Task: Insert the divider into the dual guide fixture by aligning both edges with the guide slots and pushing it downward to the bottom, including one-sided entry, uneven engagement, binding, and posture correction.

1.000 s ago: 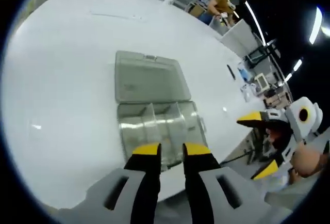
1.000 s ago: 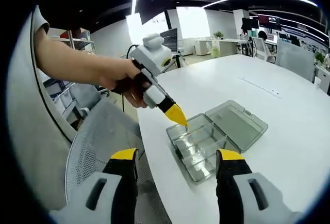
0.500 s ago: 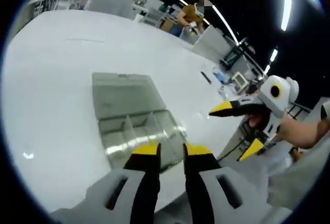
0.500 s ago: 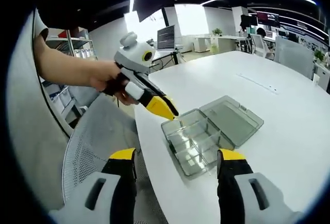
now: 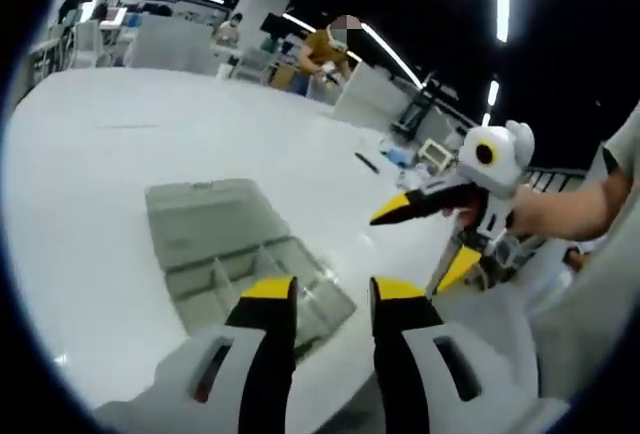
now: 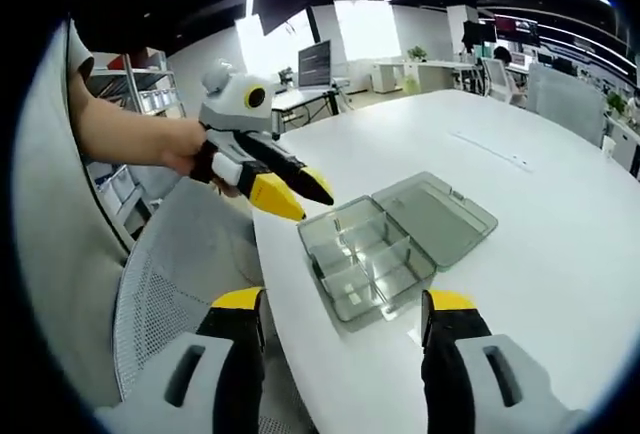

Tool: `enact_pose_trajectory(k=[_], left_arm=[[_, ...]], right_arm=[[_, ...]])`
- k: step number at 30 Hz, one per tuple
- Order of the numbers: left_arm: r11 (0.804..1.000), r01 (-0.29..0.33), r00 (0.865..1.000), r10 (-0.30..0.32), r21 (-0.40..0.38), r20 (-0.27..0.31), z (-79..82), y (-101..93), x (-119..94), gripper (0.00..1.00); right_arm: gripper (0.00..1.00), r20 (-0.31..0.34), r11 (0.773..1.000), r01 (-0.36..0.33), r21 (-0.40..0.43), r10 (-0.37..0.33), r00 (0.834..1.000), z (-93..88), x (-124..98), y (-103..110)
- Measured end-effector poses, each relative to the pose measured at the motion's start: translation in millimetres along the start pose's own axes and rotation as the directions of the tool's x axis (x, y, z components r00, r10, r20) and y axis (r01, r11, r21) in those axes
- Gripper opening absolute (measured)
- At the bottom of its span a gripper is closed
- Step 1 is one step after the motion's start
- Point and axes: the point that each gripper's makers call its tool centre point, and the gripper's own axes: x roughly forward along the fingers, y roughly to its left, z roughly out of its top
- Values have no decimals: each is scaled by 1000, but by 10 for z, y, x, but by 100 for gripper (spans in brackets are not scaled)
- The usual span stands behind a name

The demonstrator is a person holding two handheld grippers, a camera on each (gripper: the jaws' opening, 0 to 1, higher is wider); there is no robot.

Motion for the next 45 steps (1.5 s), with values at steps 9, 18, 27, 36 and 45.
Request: enact_pose_trajectory(k=[9,18,27,36,45], left_arm=[[993,39,999,-42,108,24,24,-164,4,38],[981,50,998,-56,187,31,45,-296,1,43],[967,54,997,-66,250,39,105,-428,28,50],[957,66,997,-75,282,20,92,-429,51,52],[948,80,996,-86,307,5,63,-469,65,54]], right_arm=[[60,-28,1000,27,4,-27,999,-139,-100,-155],[59,-56,998,61,5,-60,997,-283,-201,-292],[58,-98,996,90,2,-89,991,-480,-301,-489],[57,-139,991,130,5,-128,982,-719,-405,-722],[57,-202,989,146,-23,-147,968,-941,-469,-890]])
